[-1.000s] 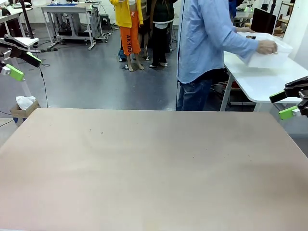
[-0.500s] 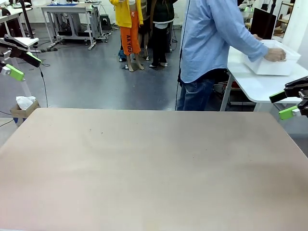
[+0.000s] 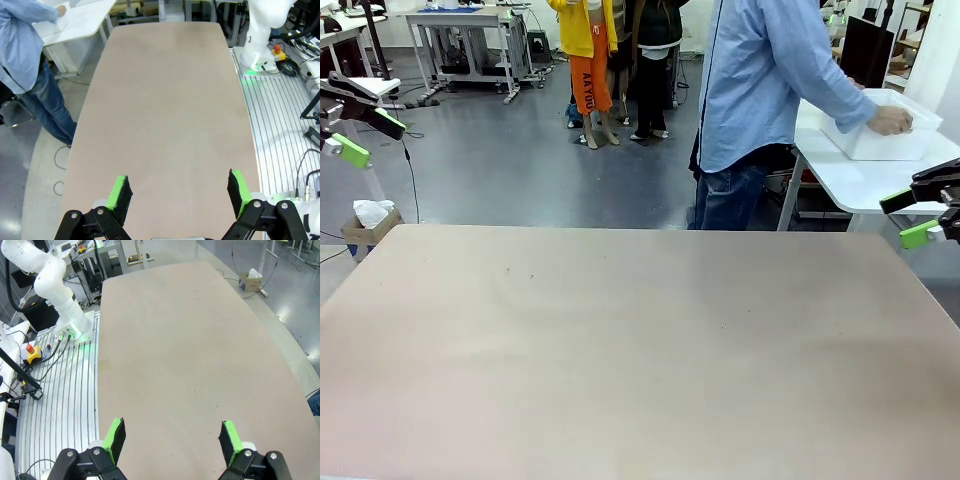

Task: Stack the cups and store them in the basket.
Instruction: Place the stack of Reusable plastic cups into the Pantry Basket.

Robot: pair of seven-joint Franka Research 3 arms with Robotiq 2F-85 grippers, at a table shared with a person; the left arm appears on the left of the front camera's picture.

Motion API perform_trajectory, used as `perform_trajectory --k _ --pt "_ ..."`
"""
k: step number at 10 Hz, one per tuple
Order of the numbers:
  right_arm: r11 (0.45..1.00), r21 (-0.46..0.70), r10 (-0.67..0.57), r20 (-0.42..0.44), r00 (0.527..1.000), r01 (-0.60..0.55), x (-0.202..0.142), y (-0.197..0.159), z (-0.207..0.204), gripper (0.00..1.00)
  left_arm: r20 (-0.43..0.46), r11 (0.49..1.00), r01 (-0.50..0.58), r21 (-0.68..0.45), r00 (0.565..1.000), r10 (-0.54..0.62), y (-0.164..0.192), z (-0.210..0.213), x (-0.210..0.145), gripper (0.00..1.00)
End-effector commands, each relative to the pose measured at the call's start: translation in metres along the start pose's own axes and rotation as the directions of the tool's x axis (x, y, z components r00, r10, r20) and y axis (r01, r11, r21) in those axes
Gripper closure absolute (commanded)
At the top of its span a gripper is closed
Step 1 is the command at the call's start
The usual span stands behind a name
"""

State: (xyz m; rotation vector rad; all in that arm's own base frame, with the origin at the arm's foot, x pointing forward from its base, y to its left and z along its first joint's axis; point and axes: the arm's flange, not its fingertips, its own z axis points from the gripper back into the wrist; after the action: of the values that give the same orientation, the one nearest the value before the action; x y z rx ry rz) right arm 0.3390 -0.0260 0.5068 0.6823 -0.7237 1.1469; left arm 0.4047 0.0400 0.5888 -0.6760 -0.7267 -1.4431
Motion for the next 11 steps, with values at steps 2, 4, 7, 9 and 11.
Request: perform_trajectory --k 2,4,7,9,11 --pt "1.0 0.002 0.023 0.033 0.999 -0.023 0.0021 -0.0025 0.001 0.0 -0.012 1.0 -0.011 -0.002 1.0 0.011 -0.0004 0.0009 0.0023 0.0" --pt "1.0 0.002 0.023 0.033 0.999 -0.023 0.0021 -0.0025 0.001 0.0 -0.012 1.0 -0.011 -0.002 1.0 0.011 -0.0004 0.0009 0.0023 0.0" --pt "1.0 0.002 0.023 0.033 0.999 -0.023 0.0021 -0.0025 0.001 0.0 -0.012 1.0 -0.011 -0.002 1.0 0.011 -0.0004 0.0009 0.0023 0.0" --pt "1.0 0.002 0.023 0.033 0.999 -0.023 0.0021 -0.0025 0.001 0.0 -0.012 1.0 -0.011 -0.002 1.0 0.011 -0.0004 0.0009 0.0023 0.0" --pt "1.0 0.002 0.023 0.033 0.999 -0.023 0.0021 -0.0025 0.001 0.0 -0.012 1.0 -0.011 -0.002 1.0 0.011 -0.0004 0.0009 0.0023 0.0"
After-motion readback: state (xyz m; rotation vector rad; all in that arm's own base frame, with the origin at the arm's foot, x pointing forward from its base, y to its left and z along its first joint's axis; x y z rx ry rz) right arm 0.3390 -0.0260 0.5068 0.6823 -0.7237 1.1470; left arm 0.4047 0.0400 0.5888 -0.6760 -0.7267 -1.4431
